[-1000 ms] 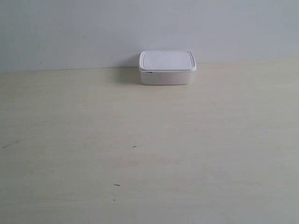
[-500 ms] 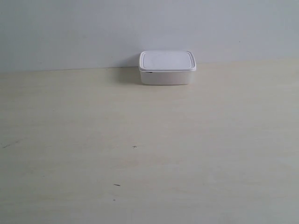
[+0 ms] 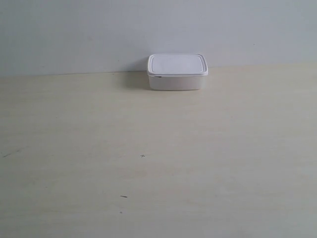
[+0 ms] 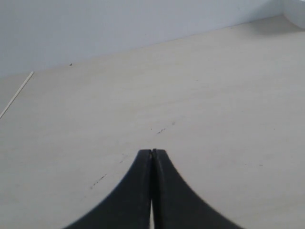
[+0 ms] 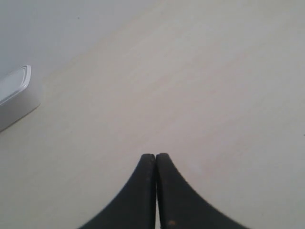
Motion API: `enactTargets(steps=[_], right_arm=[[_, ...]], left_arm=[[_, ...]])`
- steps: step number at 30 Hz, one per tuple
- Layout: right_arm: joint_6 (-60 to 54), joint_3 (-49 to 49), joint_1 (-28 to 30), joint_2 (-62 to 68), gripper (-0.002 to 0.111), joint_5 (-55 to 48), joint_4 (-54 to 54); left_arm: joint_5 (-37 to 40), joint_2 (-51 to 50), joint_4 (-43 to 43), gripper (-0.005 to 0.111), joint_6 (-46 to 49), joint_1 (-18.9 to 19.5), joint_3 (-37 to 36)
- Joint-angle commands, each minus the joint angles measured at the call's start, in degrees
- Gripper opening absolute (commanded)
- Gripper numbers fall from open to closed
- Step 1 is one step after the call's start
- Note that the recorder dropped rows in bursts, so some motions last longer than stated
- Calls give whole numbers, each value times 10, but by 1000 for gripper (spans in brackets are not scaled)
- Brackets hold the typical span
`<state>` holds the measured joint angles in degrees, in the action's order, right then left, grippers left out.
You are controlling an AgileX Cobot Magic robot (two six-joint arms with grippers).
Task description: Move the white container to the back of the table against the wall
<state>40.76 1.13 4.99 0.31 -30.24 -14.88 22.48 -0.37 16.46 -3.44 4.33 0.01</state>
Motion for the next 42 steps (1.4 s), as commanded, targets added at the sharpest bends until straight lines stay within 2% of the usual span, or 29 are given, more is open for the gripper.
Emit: enactTargets(steps=[1,20,27,35,42], right_arm=[[-3,-2,3,-3,0,9,-6],[-54,-2,3,-3,0,23,-5],[-166,-2,3,-3,0,115,-5],[-347,-2,3,-3,0,65,-1],[-398,-2,3,-3,0,53,25]], left_arm=[[-2,4,-6,0,-1,-3,0],[-2,4,-6,0,-1,-3,0],[-2,4,-6,0,-1,-3,0],[-2,4,-6,0,-1,-3,0],[-2,4,-6,0,-1,-3,0]])
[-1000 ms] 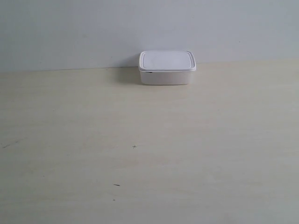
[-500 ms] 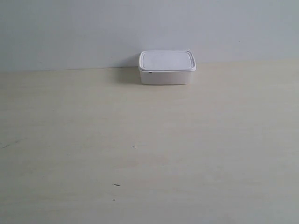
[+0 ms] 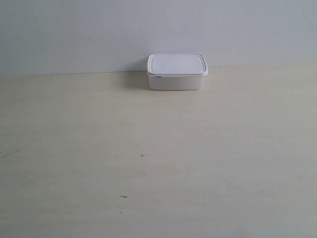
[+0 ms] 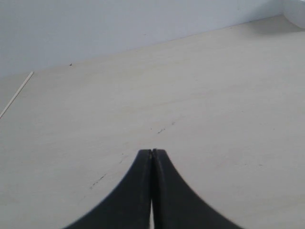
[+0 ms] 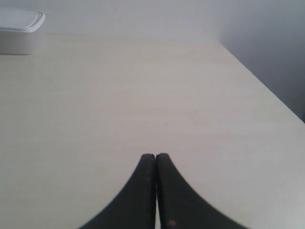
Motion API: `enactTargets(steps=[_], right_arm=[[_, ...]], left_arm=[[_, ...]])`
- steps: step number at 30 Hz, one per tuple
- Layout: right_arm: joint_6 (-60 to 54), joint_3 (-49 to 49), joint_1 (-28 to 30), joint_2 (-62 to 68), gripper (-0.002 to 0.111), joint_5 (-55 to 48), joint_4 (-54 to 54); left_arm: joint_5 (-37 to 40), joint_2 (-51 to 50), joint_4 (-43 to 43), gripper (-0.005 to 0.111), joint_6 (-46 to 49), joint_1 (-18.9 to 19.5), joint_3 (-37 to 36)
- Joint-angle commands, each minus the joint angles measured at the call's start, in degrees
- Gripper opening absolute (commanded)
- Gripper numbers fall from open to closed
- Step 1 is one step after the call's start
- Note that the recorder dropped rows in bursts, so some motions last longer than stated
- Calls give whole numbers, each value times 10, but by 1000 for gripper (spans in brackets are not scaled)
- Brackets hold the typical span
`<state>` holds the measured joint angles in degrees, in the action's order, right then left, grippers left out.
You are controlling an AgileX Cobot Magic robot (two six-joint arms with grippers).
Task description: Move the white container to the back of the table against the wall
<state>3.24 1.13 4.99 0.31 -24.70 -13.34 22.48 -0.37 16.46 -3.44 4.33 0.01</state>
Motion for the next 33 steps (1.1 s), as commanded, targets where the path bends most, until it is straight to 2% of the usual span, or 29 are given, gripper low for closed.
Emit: enactTargets(steps=[1,10,19,23,27,33], right_arm=[[-22,-2,3,-3,0,-1,10],[-15,-2,3,-3,0,14,20],[105,-2,3,-3,0,38,43],[105,-2,3,-3,0,38,44],[122,-2,3,-3,0,26,70],[133,-2,3,-3,0,4,109]], left_arm=[[-2,4,-6,0,-1,-3,0],[-2,4,-6,0,-1,-3,0],[-2,4,-13,0,-1,-3,0],[-2,4,-29,0,-1,-3,0],[-2,4,-81,0,-1,-3,0],[-2,4,-85,0,-1,-3,0]])
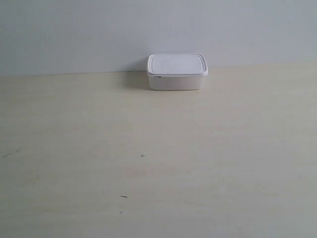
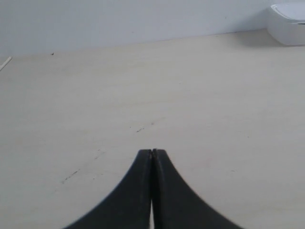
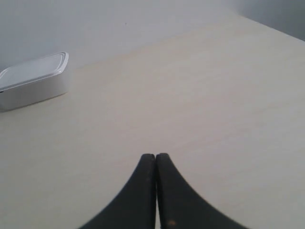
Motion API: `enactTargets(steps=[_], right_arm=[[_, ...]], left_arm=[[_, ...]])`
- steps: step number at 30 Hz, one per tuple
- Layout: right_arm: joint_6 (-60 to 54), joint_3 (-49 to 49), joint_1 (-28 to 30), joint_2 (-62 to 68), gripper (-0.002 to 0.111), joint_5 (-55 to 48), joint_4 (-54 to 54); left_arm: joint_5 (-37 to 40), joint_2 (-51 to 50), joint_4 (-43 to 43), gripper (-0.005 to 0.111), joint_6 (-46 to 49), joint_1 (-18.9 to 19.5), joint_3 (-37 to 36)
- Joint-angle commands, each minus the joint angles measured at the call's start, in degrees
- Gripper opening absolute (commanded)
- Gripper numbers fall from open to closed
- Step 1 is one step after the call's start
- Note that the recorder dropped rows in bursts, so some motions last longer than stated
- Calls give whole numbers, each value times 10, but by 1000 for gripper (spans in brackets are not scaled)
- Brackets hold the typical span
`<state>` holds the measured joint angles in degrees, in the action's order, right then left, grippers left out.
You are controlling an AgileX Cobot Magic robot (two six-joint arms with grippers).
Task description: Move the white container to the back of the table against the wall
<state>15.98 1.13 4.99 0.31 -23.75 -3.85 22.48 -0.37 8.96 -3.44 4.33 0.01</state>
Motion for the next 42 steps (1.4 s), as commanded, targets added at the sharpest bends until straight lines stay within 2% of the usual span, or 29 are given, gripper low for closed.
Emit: enactTargets(steps=[1,42], right_arm=[[6,-2,3,-3,0,-5,14],[6,-2,3,-3,0,-5,14]], left_arm=[[-2,4,-11,0,-1,-3,0],[-3,4,-21,0,0,-3,0]])
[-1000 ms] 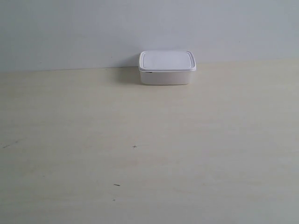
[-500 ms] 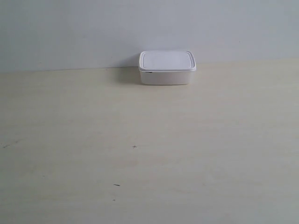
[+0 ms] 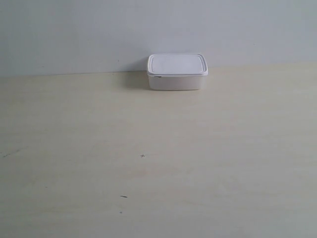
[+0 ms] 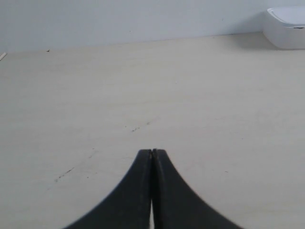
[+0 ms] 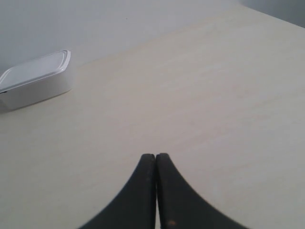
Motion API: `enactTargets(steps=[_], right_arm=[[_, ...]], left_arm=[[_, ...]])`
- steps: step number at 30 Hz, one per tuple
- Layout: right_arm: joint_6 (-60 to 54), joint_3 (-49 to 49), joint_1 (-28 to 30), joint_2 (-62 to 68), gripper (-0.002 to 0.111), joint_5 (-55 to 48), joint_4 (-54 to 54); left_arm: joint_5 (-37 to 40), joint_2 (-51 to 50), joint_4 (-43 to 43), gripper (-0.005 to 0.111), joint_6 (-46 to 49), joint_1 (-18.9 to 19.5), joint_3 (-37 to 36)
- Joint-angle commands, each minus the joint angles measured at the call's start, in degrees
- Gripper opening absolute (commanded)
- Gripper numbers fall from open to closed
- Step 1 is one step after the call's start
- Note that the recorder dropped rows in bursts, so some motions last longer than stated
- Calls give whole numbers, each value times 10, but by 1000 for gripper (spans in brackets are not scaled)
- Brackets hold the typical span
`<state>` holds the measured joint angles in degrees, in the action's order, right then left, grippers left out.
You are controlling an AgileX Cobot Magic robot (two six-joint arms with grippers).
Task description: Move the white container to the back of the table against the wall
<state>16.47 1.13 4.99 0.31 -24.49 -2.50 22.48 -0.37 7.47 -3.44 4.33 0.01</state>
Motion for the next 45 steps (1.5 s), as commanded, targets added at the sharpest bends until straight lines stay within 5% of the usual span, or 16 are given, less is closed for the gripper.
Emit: enactTargets(steps=[1,45], right_arm=[[1,-2,3,-3,0,2,0],[1,-2,3,-3,0,2,0]], left_arm=[[-3,4,-6,0,0,-3,0],[-6,4,-4,0,0,13,0]])
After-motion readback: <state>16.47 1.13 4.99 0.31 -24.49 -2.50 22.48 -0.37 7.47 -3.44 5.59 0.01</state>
